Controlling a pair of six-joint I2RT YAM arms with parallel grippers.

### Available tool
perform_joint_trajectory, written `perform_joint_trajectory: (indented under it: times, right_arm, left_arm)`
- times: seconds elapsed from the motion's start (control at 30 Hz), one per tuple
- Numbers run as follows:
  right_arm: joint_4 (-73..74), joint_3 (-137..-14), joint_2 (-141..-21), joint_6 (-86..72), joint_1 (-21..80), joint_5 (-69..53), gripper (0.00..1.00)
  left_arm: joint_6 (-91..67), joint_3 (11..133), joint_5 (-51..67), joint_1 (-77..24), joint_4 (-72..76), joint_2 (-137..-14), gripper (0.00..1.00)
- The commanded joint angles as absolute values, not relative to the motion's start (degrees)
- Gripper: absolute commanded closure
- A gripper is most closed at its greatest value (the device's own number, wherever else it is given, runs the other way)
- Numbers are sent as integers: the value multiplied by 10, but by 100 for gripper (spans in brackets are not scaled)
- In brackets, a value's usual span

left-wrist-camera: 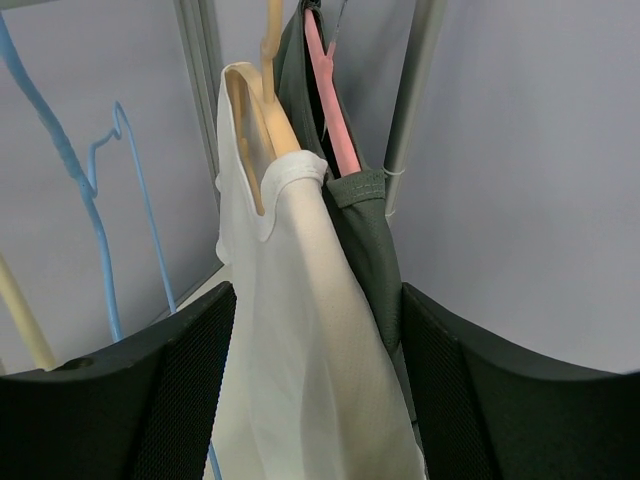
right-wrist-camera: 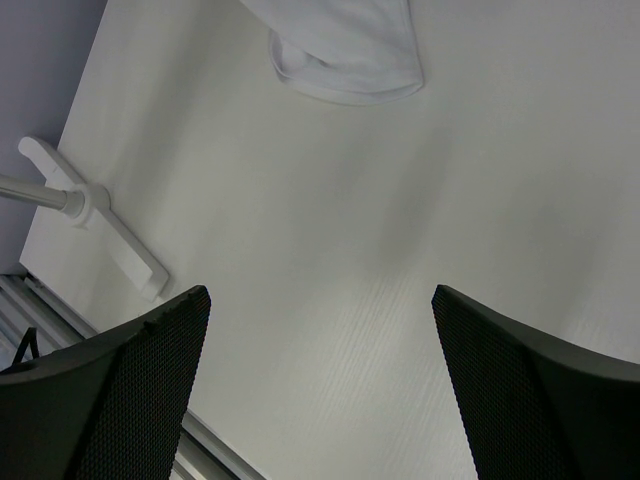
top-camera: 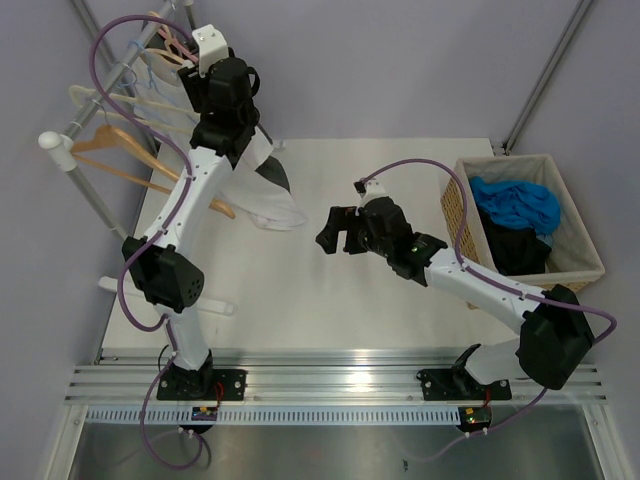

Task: Remove the t-shirt from the hanger
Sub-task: Pick up the hanger from the clothesline.

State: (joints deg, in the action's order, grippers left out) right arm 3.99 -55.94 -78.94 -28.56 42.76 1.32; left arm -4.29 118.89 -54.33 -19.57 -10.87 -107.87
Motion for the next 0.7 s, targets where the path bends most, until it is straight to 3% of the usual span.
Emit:
perform_joint_trajectory:
  times: [0.0,0.23,0.43,0.47,0.6,0.67]
  right_arm:
    - [47,-587,-791,-269,439,27,1]
    - [54,-594,-798,-265,442,28,1]
    - [56,-597,-801,-265,442,25,1]
    - [56,-597,-801,-265,443,24,1]
    - [56,-599,-802,-264,444,23,1]
    - [57,-599,-805,-264,443,22,1]
  left_arm:
    - [-45,1211,-552,-191,-93,-1062,34]
    - [-75,1185,-526,-185,-92,-1044,29]
    - [-84,1173,-514,-178,-98,-1039,45]
    - [-84,1173,-516,-178,-101,-1040,49]
    - [-92,1171,-507,-177,-103,-1035,80]
    - [-97,1167,-501,-177,-104,-1030,87]
